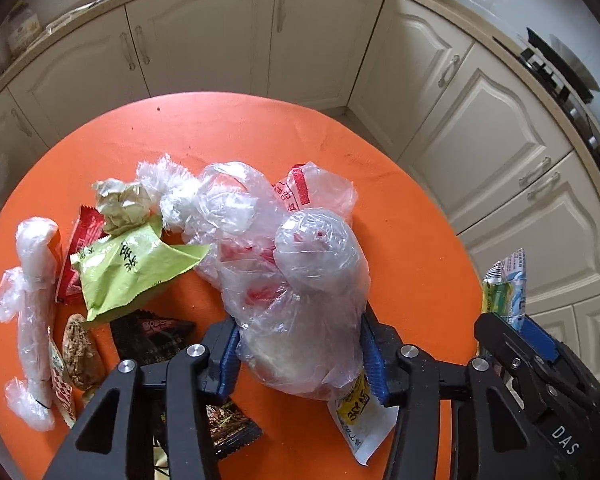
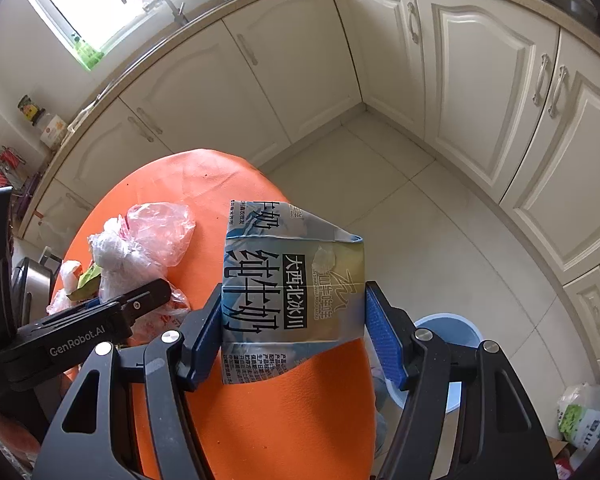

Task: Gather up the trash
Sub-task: 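Grasp the clear red-printed plastic bag with the left tool while the right tool holds the carton, then carry the bag and carton over the blue bin and open both tools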

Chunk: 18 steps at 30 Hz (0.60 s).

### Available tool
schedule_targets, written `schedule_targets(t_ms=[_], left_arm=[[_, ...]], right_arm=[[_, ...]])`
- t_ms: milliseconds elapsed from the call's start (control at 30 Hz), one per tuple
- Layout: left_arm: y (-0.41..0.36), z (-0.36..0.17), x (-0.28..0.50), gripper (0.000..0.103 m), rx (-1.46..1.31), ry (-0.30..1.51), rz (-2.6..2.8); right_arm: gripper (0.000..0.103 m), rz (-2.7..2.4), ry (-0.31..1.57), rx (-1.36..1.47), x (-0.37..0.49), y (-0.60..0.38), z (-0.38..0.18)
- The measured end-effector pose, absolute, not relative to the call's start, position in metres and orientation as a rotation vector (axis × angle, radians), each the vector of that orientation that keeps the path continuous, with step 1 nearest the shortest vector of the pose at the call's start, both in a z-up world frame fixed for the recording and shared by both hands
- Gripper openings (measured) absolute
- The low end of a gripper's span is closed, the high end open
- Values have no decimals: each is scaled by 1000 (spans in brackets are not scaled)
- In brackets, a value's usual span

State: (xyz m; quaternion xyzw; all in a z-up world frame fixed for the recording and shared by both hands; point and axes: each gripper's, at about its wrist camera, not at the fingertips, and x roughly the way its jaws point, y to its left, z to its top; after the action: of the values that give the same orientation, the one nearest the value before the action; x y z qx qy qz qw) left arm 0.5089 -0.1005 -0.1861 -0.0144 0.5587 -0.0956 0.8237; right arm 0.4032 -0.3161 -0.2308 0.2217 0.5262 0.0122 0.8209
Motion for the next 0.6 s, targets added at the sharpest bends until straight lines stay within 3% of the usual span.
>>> schedule_targets(t_ms=[600], left_arm=[[-157,-133,405,45,85,1077,-348]], right_arm=[[67,-91,1030,491,313,-348,-172]])
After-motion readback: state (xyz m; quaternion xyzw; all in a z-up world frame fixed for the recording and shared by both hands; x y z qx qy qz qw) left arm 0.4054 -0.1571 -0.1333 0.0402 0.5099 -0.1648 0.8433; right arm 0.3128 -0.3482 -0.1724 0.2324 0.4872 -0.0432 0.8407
